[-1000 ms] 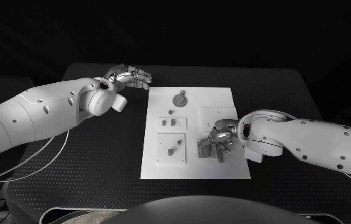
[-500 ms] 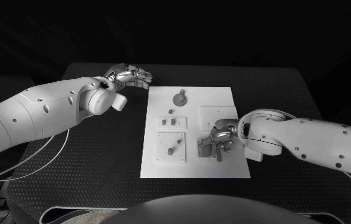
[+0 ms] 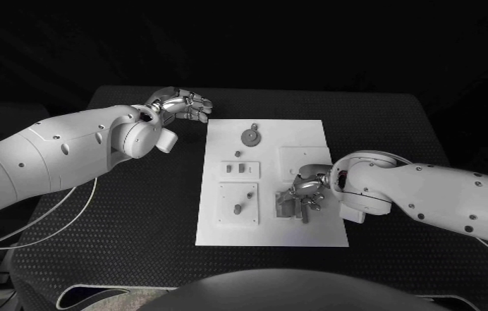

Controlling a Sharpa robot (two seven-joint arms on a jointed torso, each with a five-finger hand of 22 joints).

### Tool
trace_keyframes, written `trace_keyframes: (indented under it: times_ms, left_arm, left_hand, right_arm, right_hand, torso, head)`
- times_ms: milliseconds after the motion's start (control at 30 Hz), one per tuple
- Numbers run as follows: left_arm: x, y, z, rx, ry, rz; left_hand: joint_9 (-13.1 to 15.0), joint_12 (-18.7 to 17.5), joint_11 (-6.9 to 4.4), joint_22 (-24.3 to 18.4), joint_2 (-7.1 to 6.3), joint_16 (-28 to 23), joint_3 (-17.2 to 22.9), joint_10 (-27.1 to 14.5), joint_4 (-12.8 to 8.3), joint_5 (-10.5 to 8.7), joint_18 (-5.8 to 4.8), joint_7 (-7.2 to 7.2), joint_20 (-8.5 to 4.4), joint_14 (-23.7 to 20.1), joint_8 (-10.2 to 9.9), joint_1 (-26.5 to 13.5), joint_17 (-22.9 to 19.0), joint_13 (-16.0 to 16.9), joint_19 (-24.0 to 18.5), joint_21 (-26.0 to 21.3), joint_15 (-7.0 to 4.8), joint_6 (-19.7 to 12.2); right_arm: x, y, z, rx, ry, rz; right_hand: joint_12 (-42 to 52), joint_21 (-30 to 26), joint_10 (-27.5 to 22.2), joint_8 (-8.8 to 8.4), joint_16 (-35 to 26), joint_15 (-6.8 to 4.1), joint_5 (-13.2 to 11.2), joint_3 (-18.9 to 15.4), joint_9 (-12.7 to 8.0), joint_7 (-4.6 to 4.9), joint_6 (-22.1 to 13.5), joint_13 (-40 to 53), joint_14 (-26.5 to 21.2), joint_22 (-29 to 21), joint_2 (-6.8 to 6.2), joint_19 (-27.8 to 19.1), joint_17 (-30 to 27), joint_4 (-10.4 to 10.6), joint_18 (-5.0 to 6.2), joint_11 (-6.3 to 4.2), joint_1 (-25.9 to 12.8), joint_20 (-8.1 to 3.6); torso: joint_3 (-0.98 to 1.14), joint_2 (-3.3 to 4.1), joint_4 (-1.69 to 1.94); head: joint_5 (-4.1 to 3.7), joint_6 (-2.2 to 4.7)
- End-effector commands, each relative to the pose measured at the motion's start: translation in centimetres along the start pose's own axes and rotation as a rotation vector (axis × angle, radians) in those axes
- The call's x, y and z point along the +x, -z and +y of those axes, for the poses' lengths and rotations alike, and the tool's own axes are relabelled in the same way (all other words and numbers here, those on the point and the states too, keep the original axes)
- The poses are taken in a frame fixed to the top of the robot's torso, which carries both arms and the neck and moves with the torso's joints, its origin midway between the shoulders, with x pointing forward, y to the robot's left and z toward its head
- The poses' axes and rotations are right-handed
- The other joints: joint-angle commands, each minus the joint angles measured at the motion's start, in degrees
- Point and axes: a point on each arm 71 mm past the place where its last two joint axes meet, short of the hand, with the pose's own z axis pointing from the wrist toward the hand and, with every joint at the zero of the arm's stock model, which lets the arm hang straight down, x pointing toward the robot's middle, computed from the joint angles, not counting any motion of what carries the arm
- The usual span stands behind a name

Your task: Assemble the parts on the task board

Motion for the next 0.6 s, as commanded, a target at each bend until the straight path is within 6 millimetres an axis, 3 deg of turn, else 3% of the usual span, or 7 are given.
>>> trace_keyframes:
  times_ms: [33,200,333,467,600]
  left_arm:
    - [0.22,-0.02,-0.13,0.006,0.009,0.016]
    - [0.24,-0.02,-0.12,0.005,0.009,0.018]
    - [0.23,-0.02,-0.12,0.005,0.009,0.018]
    - [0.22,-0.01,-0.11,0.004,0.009,0.018]
    - [0.21,0.0,-0.11,0.003,0.009,0.018]
  left_hand:
    - [-0.1,0.2,0.11,-0.1,0.02,-0.4,-0.1,-0.4,0.3,0.08,0.4,0.04,0.17,0.3,0.4,-0.7,0.1,-0.1,-0.2,0.3,0.13,-0.5]
    - [-0.1,0.2,0.11,-0.1,0.01,-0.4,-0.1,-0.4,0.3,0.08,0.39,0.04,0.18,0.3,0.4,-0.7,0.1,-0.1,-0.2,0.3,0.14,-0.5]
    - [-0.1,0.2,0.12,-0.1,0.0,-0.5,-0.1,-0.4,0.4,0.08,0.39,0.05,0.19,0.2,0.4,-0.7,0.1,-0.1,-0.3,0.3,0.15,-0.5]
    - [-0.1,0.2,0.12,-0.1,-0.01,-0.5,-0.1,-0.4,0.4,0.07,0.38,0.05,0.19,0.2,0.4,-0.7,0.1,-0.1,-0.3,0.3,0.15,-0.5]
    - [-0.1,0.2,0.12,-0.1,-0.01,-0.5,-0.1,-0.4,0.4,0.07,0.38,0.05,0.19,0.2,0.4,-0.7,0.1,-0.1,-0.3,0.3,0.16,-0.5]
  right_arm:
    - [0.39,-0.23,-0.01,0.002,0.019,0.007]
    - [0.47,-0.28,0.01,0.001,0.019,0.008]
    - [0.54,-0.33,0.05,0.001,0.019,0.009]
    - [0.57,-0.37,0.05,0.001,0.019,0.009]
    - [0.6,-0.38,0.06,-0.001,0.02,0.011]
  right_hand:
    - [-0.2,-0.1,-0.4,-0.49,-0.3,-0.23,-0.4,0.1,-0.2,0.33,-0.3,-0.1,-1.0,1.0,-1.22,-0.4,-0.5,0.7,1.18,0.26,-0.3,0.12]
    - [-0.3,-0.3,-0.8,-1.09,-0.5,0.01,-0.4,1.3,-0.3,0.61,-1.0,0.0,-1.7,1.0,-3.71,-0.6,-1.4,3.4,1.18,0.53,-0.5,0.18]
    - [-0.3,-0.4,-1.2,-1.49,-0.6,0.16,-0.4,2.7,-0.3,0.78,-1.4,0.0,-2.4,1.0,-6.71,-0.7,-2.3,6.5,1.18,0.73,-0.4,0.24]
    - [-0.3,-0.4,-1.4,-1.62,-0.6,0.22,-0.4,3.3,-0.3,0.86,-1.5,0.0,-2.8,1.0,-8.32,-0.7,-2.8,8.4,1.18,0.79,-0.3,0.28]
    - [-0.3,-0.4,-1.5,-1.69,-0.7,0.26,-0.4,3.3,-0.2,0.91,-1.7,0.0,-3.0,1.0,-9.02,-0.8,-3.1,9.4,1.18,0.82,-0.2,0.31]
  torso:
    - [-0.02,-0.01,0.0]
    - [-0.01,-0.01,-0.01]
    - [-0.01,-0.01,-0.02]
    - [-0.01,-0.01,0.0]
    - [0.0,-0.01,-0.01]
  head:
    - [0.04,-0.07]
    - [0.09,-0.1]
    - [0.12,-0.12]
    - [0.14,-0.15]
    - [0.17,-0.18]
